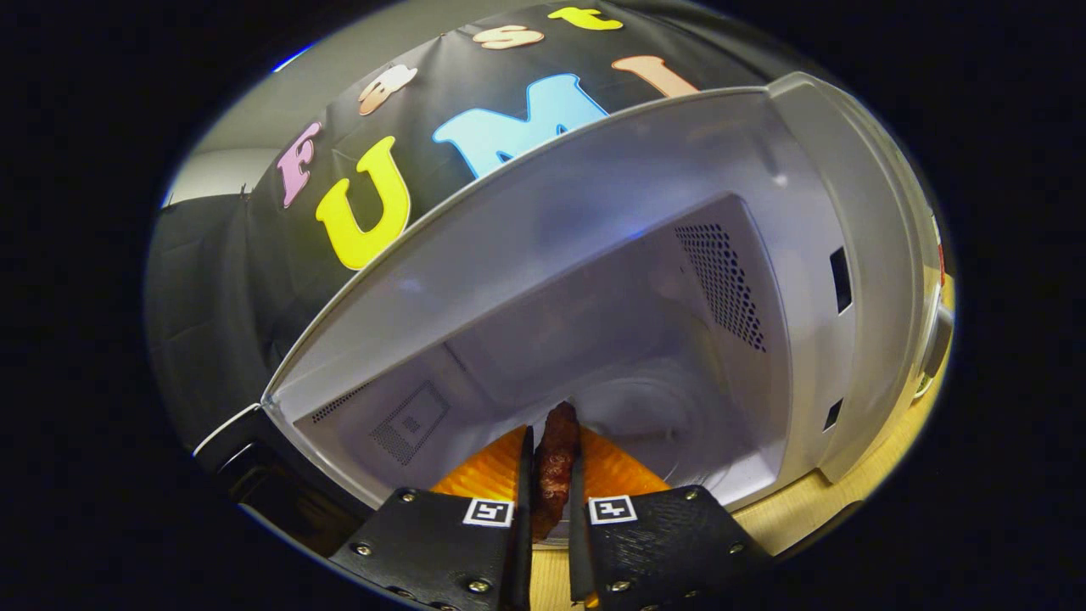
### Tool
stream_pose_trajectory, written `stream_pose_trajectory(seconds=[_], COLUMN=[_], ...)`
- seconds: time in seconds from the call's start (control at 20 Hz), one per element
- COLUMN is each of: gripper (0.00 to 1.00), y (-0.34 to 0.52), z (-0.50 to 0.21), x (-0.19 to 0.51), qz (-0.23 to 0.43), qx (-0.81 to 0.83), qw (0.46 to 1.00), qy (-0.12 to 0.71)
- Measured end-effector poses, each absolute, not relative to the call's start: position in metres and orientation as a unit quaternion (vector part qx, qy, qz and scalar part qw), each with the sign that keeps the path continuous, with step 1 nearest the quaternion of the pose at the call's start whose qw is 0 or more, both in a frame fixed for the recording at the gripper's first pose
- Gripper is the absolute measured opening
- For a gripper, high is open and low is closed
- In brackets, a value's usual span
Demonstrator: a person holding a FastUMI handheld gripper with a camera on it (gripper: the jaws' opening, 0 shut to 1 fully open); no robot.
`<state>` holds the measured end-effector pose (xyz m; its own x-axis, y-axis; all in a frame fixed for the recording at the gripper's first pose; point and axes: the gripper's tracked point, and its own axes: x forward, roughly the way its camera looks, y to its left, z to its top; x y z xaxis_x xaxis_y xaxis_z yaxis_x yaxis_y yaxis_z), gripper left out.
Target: Open the microwave, put the food inside, and close the microwave door.
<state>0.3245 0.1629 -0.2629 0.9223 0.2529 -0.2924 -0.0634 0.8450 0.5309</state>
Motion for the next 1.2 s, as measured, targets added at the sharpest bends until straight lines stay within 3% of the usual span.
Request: stream_pose_trajectory(seconds=[0.2, 0.3, 0.55, 0.85, 1.2], gripper=[0.18, 0.26, 1.0, 1.0, 1.0], y=[0.151, 0.136, 0.136, 0.138, 0.158], z=[-0.27, -0.279, -0.284, -0.246, -0.184], x=[0.344, 0.344, 0.33, 0.316, 0.236], qz=[0.059, 0.027, 0.026, 0.047, 0.088], qx=[0.257, 0.228, 0.098, 0.077, 0.068], qw=[0.951, 0.958, 0.981, 0.987, 0.986], qy=[0.159, 0.172, 0.164, 0.133, 0.122])
